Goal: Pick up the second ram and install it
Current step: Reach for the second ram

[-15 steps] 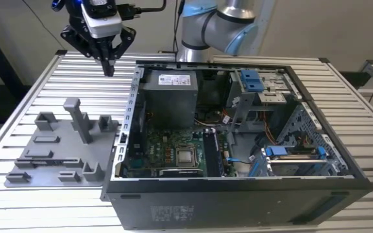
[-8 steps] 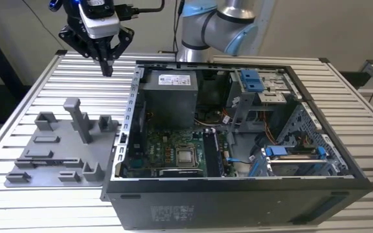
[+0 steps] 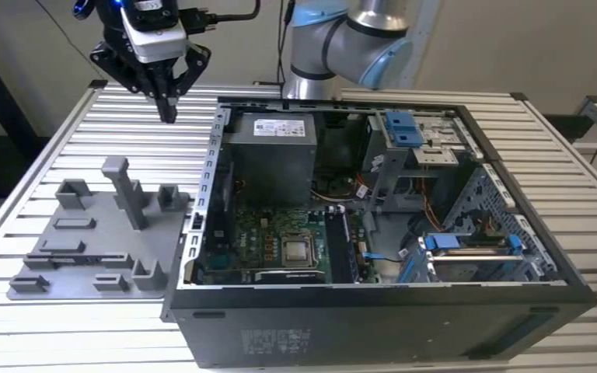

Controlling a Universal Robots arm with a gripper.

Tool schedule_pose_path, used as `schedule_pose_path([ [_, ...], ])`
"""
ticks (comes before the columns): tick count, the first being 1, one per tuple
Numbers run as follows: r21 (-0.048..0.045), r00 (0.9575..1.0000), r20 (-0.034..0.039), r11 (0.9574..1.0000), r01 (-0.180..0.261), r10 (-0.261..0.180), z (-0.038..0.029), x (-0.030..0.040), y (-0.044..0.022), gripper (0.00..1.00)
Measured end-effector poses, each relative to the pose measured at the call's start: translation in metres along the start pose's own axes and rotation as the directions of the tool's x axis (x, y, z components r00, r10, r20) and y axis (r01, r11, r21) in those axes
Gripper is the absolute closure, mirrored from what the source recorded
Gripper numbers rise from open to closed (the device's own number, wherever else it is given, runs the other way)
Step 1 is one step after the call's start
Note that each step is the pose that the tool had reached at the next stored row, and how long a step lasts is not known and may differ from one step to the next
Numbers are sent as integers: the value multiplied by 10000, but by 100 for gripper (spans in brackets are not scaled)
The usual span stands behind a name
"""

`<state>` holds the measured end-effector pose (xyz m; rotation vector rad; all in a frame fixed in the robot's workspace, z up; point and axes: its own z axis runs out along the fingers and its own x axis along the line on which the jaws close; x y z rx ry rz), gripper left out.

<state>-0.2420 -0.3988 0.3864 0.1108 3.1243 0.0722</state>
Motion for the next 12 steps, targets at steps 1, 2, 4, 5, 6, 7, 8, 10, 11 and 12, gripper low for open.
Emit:
schedule_pose_path([
  [1,1,10000,-2,10000,-1,1,0,6,0,89],
  [2,2,10000,-4,10000,-1,1,0,13,-1,89],
  [4,1,10000,-3,10000,-1,1,1,36,-3,89],
  [5,2,10000,-4,10000,-1,1,0,57,-4,89],
  [6,1,10000,-3,10000,-1,1,0,85,-6,89],
  [7,1,10000,-3,10000,0,0,0,117,-8,89],
  [8,0,10000,-2,10000,0,0,0,155,-11,89],
  [10,1,10000,-4,10000,-1,1,-1,237,-17,89],
  [11,1,10000,-7,10000,-1,1,-2,277,-20,89],
  [12,1,10000,-11,10000,-1,1,-2,315,-22,89],
])
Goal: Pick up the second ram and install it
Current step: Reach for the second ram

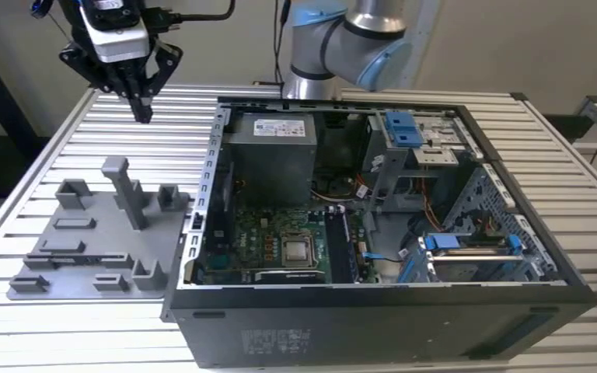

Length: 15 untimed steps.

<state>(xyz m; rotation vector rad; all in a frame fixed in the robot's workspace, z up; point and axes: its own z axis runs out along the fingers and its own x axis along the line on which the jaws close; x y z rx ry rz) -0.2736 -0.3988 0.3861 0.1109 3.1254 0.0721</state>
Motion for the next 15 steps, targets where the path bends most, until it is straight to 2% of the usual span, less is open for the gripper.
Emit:
schedule_pose_path([
  [2,2,10000,-19,10000,1,-1,-1,54,-3,89],
  [15,8,9999,-110,10000,1,-1,0,232,-13,89],
])
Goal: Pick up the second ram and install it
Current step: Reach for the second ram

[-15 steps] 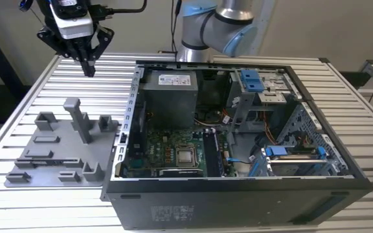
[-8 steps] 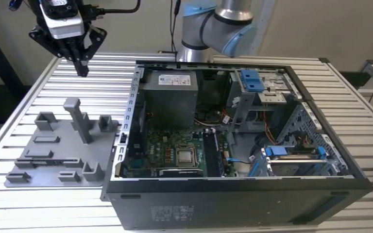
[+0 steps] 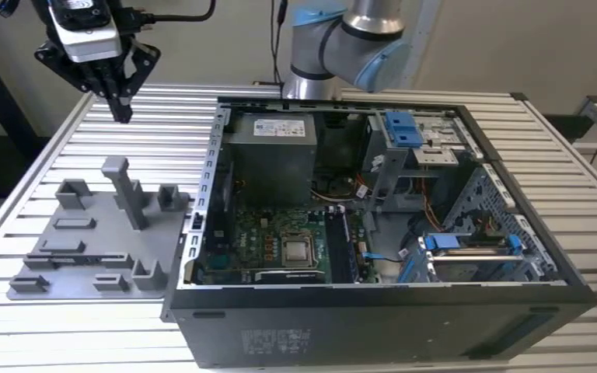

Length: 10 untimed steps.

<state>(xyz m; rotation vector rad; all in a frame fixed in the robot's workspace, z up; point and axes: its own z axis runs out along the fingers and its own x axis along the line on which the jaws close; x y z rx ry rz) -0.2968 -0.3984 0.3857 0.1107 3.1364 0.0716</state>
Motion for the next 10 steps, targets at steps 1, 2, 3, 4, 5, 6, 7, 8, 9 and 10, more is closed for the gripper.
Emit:
schedule_pose_path([
  [1,0,10000,-8,10000,0,0,0,19,-1,89],
  [2,1,10000,-15,10000,0,0,0,38,-3,89],
  [3,1,10000,-21,10000,0,0,1,58,-4,89],
  [4,2,10000,-26,10000,0,0,1,82,-6,89],
  [5,2,10000,-29,10000,0,0,1,110,-8,89],
  [6,2,10000,-31,10000,0,0,1,142,-10,89],
  [7,2,10000,-33,10000,0,0,1,176,-12,89],
  [8,2,10000,-34,10000,0,0,2,215,-15,89],
  [9,2,10000,-34,10000,1,-1,3,257,-18,89],
  [10,2,10000,-34,10000,3,-3,5,300,-21,89],
])
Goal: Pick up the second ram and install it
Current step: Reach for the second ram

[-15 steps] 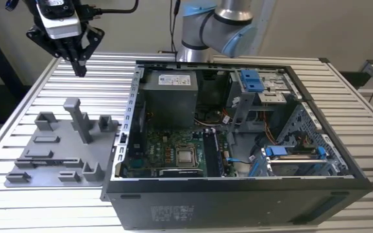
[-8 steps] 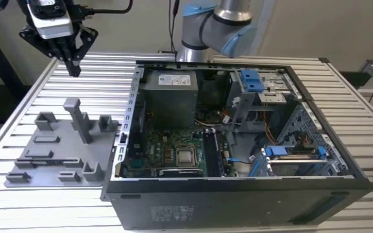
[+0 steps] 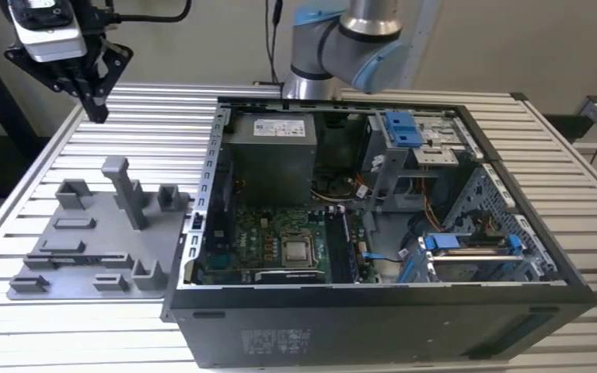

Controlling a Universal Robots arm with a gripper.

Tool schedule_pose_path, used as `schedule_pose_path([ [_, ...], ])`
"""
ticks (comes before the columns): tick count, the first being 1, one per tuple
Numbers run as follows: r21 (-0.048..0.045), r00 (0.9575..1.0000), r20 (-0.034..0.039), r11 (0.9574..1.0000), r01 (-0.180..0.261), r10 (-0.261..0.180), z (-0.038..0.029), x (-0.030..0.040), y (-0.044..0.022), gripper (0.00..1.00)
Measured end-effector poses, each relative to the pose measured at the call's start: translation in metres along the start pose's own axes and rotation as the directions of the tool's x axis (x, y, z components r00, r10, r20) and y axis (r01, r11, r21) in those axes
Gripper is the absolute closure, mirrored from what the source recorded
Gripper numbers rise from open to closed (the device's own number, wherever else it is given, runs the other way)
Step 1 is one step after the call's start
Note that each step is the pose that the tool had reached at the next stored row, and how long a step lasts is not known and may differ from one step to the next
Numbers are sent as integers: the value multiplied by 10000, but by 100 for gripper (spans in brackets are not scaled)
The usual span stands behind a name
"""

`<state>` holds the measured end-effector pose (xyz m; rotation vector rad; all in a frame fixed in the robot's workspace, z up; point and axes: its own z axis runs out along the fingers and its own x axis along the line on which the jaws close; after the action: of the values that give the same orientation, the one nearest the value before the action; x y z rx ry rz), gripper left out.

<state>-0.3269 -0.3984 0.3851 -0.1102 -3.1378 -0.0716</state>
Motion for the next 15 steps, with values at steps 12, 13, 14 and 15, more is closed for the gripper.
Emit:
schedule_pose_path([
  [12,-1,10000,-16,10000,19,-19,42,430,-100,89],
  [13,-1,10000,-25,10000,19,-19,47,434,-127,89],
  [14,0,10000,-37,10000,19,-19,51,438,-153,89],
  [15,1,10000,-46,10000,19,-19,56,443,-179,89],
])
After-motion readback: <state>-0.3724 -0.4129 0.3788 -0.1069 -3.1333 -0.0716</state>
